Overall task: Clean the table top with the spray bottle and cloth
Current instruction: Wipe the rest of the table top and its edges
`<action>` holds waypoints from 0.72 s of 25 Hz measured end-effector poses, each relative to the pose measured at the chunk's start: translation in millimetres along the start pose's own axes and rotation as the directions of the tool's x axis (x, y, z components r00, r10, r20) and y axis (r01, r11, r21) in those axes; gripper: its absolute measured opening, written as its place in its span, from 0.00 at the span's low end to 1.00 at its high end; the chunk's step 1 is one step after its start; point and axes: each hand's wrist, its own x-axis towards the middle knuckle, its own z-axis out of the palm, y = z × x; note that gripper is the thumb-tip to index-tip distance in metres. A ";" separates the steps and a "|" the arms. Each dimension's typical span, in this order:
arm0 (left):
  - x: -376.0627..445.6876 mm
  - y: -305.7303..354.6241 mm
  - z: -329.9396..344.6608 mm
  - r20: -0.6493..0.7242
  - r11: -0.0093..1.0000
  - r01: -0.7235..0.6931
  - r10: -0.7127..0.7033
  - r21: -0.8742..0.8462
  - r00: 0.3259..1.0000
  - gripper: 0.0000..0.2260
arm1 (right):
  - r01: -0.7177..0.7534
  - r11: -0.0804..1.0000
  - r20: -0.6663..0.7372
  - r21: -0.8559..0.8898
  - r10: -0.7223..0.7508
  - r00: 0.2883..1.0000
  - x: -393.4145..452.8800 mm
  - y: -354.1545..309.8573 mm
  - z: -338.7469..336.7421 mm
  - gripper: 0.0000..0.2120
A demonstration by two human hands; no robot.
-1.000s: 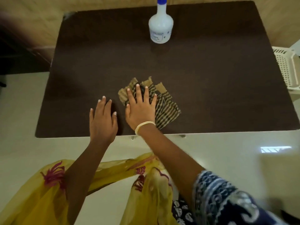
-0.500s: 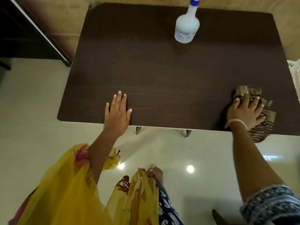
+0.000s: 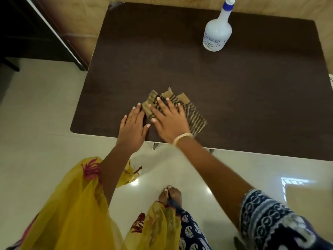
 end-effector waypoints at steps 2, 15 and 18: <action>-0.7 -11.3 -12.5 -0.001 0.999 -0.044 0.044 0.023 0.999 0.24 | 0.050 0.998 -0.047 -0.034 -0.051 0.998 0.9 60.1 -11.2 0.24; 17.8 -168.6 -60.6 -0.174 0.993 0.042 -0.061 -0.109 0.983 0.19 | -0.797 0.532 -0.181 0.287 0.847 0.500 104.8 -111.1 16.3 0.28; 19.2 -197.6 -79.2 -0.083 0.989 -0.078 0.067 -0.128 0.994 0.21 | -0.590 0.784 -0.137 0.193 0.617 0.775 126.7 -221.7 38.9 0.27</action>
